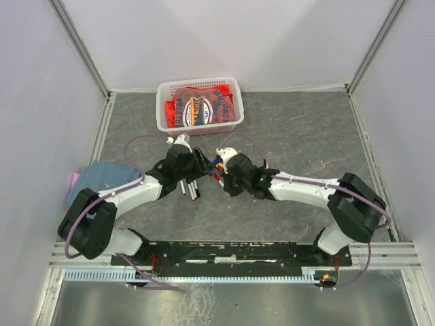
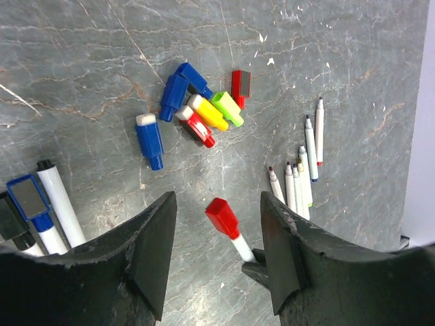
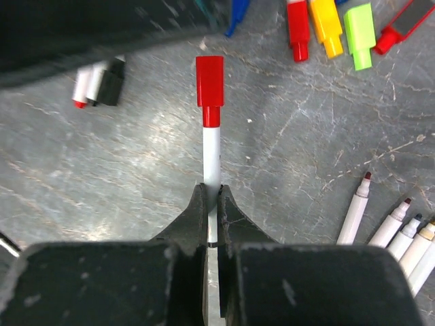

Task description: Open the pen caps

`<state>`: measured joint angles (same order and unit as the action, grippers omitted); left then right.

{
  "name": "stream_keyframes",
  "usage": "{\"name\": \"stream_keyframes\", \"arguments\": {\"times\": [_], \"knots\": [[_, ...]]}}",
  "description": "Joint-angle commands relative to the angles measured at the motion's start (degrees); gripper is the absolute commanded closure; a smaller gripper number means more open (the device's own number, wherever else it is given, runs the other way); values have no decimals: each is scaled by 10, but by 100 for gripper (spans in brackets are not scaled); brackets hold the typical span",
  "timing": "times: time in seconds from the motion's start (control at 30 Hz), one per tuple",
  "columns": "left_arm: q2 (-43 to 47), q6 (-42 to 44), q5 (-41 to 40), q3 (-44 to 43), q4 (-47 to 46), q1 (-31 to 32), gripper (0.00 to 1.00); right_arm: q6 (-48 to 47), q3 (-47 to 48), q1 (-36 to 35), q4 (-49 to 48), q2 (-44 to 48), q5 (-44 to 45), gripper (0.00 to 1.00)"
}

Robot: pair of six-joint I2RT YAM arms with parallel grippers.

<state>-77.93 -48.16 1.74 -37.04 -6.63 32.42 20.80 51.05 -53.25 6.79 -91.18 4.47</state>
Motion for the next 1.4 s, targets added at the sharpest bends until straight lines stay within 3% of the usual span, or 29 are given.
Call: {"name": "stream_keyframes", "arguments": {"times": [0.0, 0.4, 1.1, 1.23, 1.37], "knots": [[-17, -37, 47, 10, -53, -5, 41, 19, -3, -3, -35, 43, -21, 99], [-34, -96, 101, 34, -127, -13, 43, 37, -10, 0, -71, 61, -53, 99], [-40, -148, 142, 65, -203, -25, 64, 76, -45, 40, -132, 64, -117, 99], [-42, -149, 145, 67, -209, -25, 70, 82, -51, 45, -142, 62, -125, 99], [-45, -149, 150, 69, -220, -25, 90, 86, -57, 50, -150, 66, -131, 99]]}}
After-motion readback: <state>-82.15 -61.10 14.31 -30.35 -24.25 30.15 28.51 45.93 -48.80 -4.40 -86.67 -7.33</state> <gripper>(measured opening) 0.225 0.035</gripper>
